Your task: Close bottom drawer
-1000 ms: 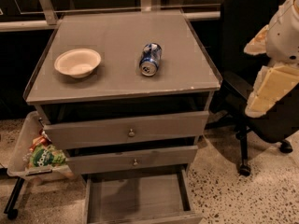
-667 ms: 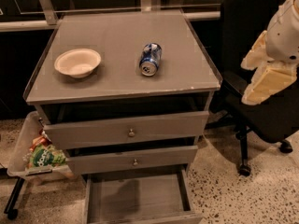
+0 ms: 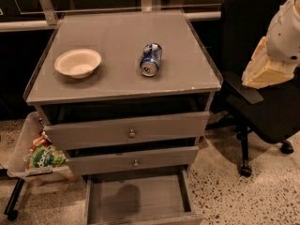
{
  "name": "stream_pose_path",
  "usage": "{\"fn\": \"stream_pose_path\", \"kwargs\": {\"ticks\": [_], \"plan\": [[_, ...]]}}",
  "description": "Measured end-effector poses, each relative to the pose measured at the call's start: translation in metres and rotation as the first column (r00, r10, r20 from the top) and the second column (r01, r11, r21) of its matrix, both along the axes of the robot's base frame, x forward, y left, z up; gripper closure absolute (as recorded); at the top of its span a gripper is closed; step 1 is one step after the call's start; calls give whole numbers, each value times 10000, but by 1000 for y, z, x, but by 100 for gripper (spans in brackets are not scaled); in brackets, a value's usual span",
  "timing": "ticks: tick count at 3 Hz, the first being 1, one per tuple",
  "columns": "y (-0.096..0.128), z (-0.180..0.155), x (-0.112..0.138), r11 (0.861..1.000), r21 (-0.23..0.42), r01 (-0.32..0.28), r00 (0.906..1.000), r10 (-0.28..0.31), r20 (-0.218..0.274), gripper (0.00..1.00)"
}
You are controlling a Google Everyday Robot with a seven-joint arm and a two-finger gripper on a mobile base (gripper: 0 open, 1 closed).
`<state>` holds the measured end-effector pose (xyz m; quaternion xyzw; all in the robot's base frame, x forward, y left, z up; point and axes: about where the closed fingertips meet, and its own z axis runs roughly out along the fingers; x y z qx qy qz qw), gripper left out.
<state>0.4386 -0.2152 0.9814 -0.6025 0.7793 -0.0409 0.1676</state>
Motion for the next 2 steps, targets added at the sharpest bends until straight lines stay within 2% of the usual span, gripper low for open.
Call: {"fn": "stream_pose_path", "kwargs": {"ticks": [1,2], "plan": [[0,0,0,10000,0,0,10000,0,0,100],[0,0,0,10000,0,0,10000,0,0,100]]}}
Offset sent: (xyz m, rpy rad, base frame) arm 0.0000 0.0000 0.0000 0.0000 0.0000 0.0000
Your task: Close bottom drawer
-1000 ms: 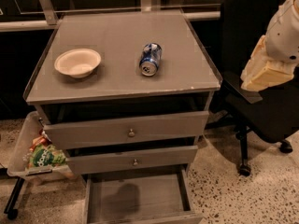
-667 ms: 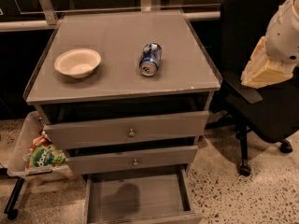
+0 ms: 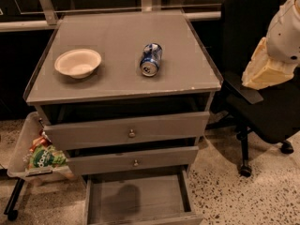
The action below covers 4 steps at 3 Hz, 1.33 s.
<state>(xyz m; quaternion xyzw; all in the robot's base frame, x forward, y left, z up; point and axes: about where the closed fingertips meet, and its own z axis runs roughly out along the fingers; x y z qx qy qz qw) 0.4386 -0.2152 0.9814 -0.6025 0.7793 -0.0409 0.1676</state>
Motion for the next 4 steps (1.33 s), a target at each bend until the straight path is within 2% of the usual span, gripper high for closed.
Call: {"fn": "stream_pose_path", "kwargs": {"ticks": [1,2,3,4], "plan": [[-5,-25,-4,9997,-80,211,9998,-211,-49,100],[-5,-80,-17,9977,164,660,9978,-658,-100,100],[-5,-165,-28,9941,318,1035,9924,-1010,-709,100],[-1,-267,-52,9918,260,1253,9709,-1172,-2089,100]]}}
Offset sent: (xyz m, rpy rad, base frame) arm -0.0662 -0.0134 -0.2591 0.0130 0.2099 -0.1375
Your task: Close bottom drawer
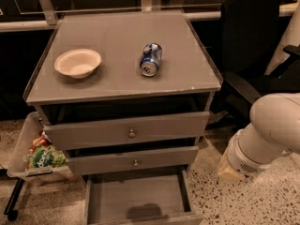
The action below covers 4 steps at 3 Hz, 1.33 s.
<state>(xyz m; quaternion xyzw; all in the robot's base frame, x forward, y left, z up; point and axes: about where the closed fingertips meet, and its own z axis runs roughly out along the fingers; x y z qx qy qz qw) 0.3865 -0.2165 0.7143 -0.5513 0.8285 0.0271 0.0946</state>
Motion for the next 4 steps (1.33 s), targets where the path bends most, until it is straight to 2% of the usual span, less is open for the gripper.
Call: {"fn": "stream_pose_path", "kwargs": {"ticks": [1,2,3,4], "plan": [[0,0,0,10000,0,0,10000,0,3,100],[6,-37,-12,9998,155,-120,9994,125,-327,100],[10,-111,-27,9995,289,102,9932,-68,-1158,100],[16,-184,-41,9969,447,650,9771,-545,-2059,100]]}}
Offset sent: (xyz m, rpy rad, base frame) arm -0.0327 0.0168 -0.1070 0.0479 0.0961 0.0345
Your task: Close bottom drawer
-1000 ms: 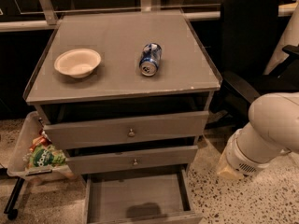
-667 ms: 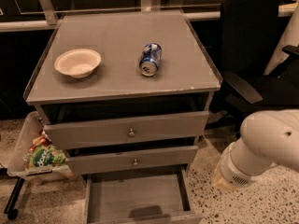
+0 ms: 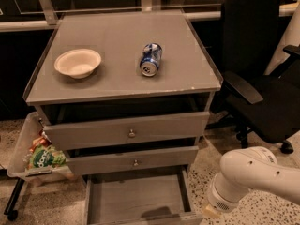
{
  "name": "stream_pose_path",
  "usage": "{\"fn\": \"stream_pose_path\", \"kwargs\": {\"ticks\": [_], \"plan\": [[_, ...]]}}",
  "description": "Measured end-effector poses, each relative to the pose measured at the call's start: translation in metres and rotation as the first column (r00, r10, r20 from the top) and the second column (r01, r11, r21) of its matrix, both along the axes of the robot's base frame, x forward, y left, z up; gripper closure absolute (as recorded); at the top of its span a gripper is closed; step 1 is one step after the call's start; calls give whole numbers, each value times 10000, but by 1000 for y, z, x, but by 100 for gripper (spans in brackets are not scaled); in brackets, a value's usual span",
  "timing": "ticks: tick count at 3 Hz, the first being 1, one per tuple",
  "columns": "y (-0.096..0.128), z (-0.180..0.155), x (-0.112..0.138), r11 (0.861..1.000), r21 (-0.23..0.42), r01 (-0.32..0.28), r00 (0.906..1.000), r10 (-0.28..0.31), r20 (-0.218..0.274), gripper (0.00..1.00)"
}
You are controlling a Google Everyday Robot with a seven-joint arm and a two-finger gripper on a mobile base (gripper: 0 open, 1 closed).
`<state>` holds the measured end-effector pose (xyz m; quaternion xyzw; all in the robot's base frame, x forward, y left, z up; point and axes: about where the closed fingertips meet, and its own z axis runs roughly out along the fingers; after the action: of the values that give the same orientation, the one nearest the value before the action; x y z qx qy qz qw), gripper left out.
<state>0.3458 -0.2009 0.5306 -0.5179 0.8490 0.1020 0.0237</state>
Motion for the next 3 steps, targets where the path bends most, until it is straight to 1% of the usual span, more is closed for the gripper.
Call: {"fn": "stream_pose_path", "kwargs": {"ticks": [1,2,3], "plan": [[0,0,0,10000,0,-1,10000,1,0,100],[6,-38,-10,9991,381,172,9988,-155,-460,100],[15,-111,-23,9954,714,636,9918,-551,-1153,100]]}}
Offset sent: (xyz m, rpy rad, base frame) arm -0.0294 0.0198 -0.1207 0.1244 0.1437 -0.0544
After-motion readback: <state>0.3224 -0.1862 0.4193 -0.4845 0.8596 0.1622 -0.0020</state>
